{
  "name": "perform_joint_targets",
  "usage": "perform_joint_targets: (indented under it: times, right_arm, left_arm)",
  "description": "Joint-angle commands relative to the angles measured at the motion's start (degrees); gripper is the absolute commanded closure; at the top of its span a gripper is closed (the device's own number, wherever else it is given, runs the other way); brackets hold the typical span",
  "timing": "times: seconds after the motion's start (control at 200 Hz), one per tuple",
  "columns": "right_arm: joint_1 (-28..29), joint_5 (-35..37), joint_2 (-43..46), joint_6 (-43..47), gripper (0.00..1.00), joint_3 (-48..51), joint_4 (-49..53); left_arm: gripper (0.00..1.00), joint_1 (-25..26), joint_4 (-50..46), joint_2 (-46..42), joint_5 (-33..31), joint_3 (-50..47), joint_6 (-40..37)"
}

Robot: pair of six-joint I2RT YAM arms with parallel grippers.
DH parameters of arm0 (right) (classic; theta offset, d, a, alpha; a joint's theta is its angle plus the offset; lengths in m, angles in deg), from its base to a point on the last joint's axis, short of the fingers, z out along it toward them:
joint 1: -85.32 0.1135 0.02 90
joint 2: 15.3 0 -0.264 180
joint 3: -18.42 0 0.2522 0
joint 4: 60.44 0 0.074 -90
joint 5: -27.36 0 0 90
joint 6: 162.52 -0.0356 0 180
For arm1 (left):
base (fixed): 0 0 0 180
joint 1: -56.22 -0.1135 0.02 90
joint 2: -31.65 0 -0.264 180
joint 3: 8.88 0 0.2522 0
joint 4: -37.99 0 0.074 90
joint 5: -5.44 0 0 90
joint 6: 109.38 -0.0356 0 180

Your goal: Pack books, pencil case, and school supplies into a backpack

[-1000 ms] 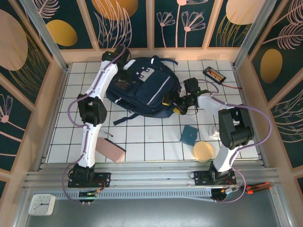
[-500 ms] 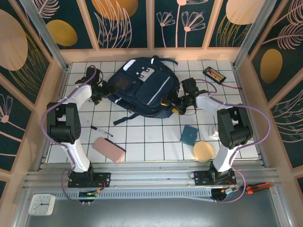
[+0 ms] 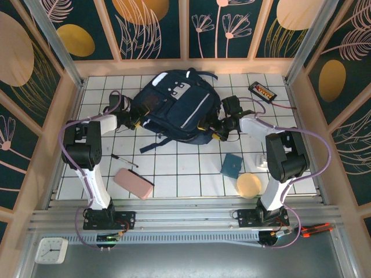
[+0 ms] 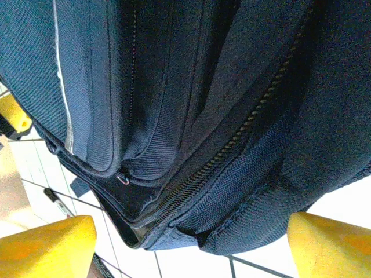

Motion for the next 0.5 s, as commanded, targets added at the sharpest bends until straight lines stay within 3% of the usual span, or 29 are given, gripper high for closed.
perform_joint_targets:
  times: [0.0,0.07,0.155,0.185,0.24,0.31,0.495]
  right_arm:
    - [0.37,1.48,1.61,1.16,0.14,-0.87,1.82]
    - [0.26,1.48,1.52,0.98,0.14,-0.4,1.12]
    - [-0.03,1.66,1.52,0.75,0.15,-0.3,0.59]
    - [-0.1,1.67,1.6,0.8,0.15,-0.29,0.45]
    - [-0.29,1.66,1.64,0.99,0.15,-0.29,0.4]
    - [-0.49,1.75,1.93,1.25,0.15,0.0,0.44]
    - [-0.7,1.62,2.72,1.17,0.15,1.59,-0.51]
  left_arm:
    - [0.37,1.27,2.95,1.98,4.14,-2.26,2.27]
    - [0.48,1.89,3.21,1.86,4.2,-3.33,2.66]
    - [0.76,2.19,5.2,1.04,4.9,-5.54,4.33]
    - [0.79,2.12,5.84,0.73,5.37,-6.32,5.15]
    - [0.73,2.2,5.96,-0.55,5.46,-7.67,5.7]
    - [0.43,2.25,3.44,-3.11,3.54,-9.29,4.68]
    - [0.39,2.14,3.39,-6.72,2.48,-16.73,5.5]
